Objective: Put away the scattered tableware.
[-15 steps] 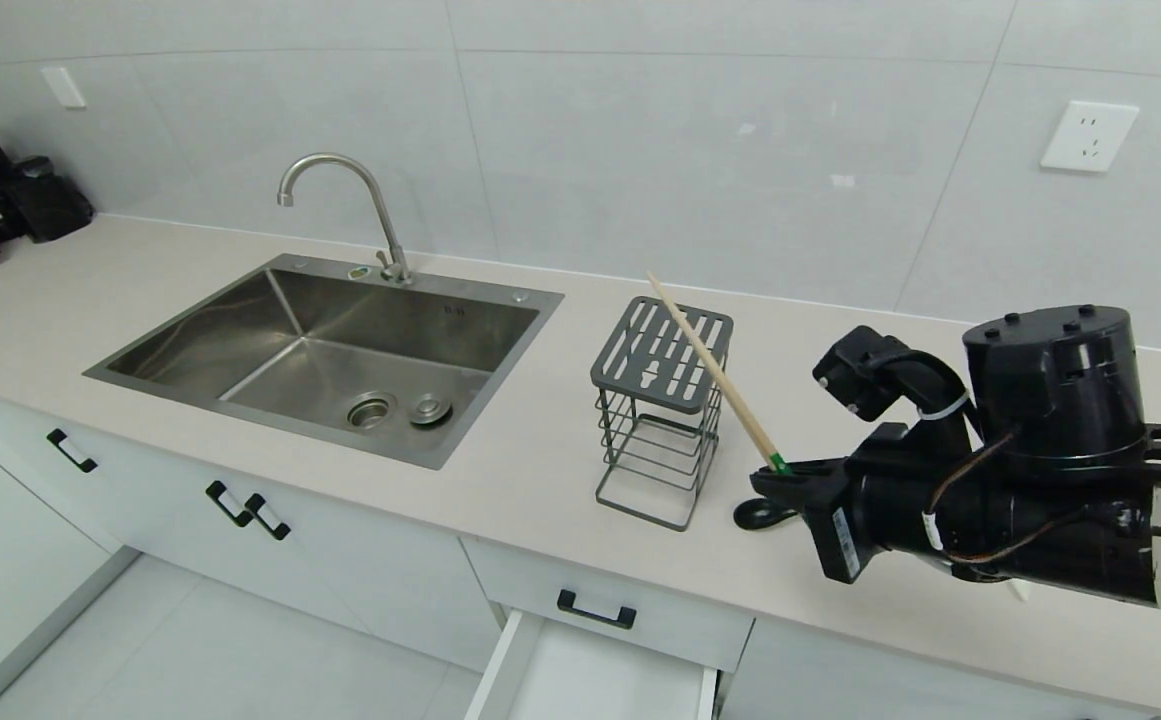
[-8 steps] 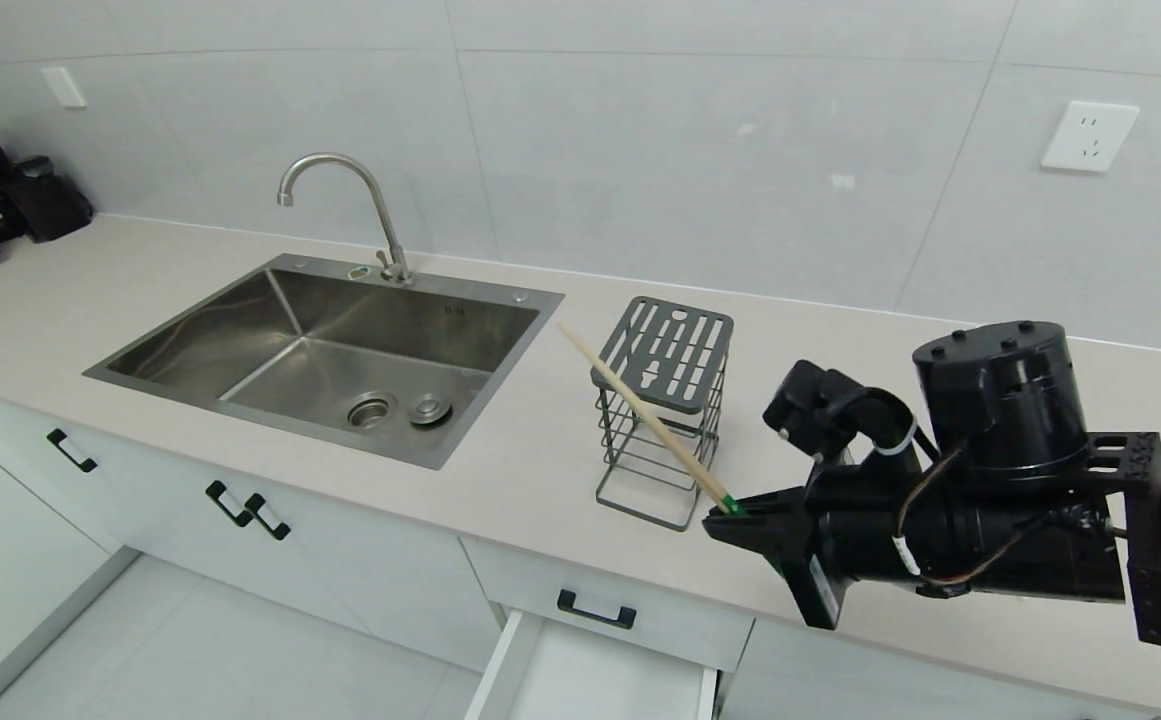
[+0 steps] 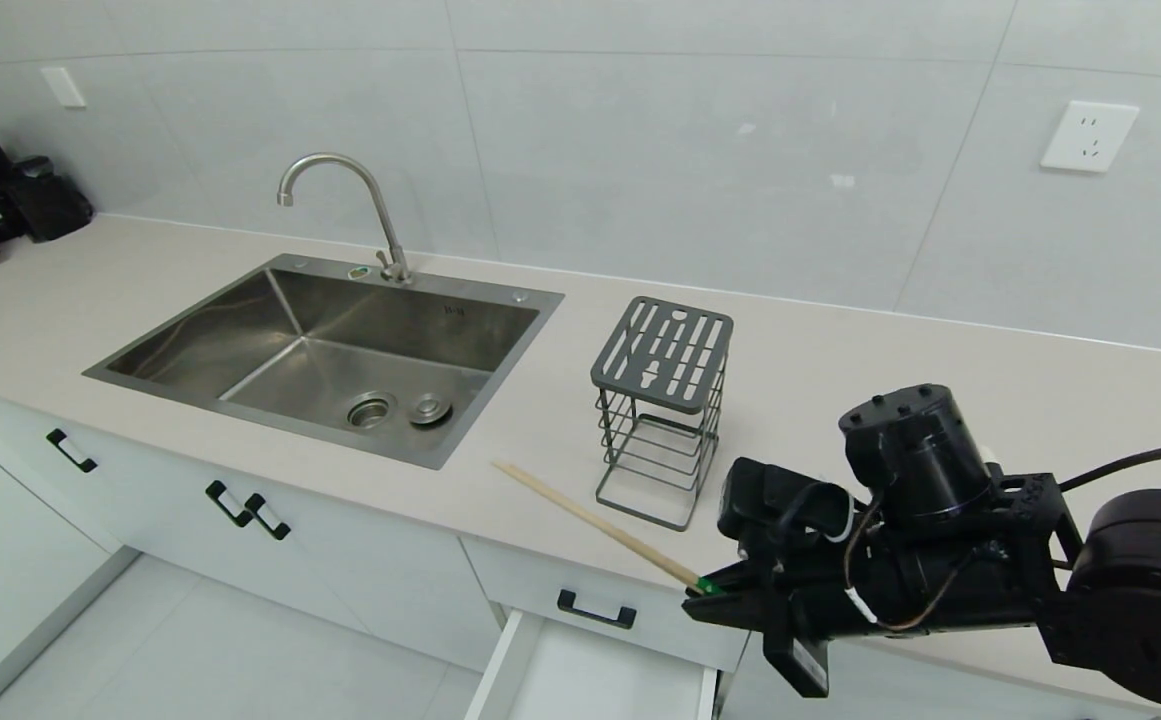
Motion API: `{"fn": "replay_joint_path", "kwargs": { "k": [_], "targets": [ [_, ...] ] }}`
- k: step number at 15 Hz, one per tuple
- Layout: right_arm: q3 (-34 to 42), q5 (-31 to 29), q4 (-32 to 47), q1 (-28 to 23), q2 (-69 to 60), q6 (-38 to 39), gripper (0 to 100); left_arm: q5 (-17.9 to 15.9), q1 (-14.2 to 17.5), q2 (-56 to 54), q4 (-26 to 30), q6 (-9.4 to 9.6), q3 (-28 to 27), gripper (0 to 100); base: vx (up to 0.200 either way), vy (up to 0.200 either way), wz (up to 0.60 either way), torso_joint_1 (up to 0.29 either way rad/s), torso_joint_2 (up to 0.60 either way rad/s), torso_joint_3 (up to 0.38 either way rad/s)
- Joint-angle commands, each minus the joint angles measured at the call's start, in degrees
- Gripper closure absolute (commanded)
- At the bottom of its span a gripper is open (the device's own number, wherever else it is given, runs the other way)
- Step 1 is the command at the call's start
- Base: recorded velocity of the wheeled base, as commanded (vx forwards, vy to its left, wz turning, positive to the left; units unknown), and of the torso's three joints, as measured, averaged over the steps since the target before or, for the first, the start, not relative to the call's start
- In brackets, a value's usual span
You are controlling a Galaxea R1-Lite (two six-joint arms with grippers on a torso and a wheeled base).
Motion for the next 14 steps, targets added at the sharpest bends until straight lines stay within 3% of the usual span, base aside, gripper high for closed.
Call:
{"fn": "replay_joint_path", "kwargs": {
  "k": [1, 8, 14],
  "targets": [
    [-0.25, 0.28, 1.94, 0.51, 2.0, -1.59, 100, 0.03, 0.08, 0.07, -0.04, -0.04, 0.0, 0, 0.0, 0.0, 0.0, 0.0, 0.0, 0.0],
    [-1.13, -6.49, 2.2, 2.61, -0.81, 1.22, 100, 0.03, 0.08, 0.07, -0.04, -0.04, 0.0, 0, 0.0, 0.0, 0.0, 0.0, 0.0, 0.0],
    [0.19, -8.43, 2.47, 7.71, -2.74, 4.03, 100, 0.03, 0.08, 0.07, -0.04, -0.04, 0.0, 0, 0.0, 0.0, 0.0, -0.119, 0.23, 0.124]
  ]
}}
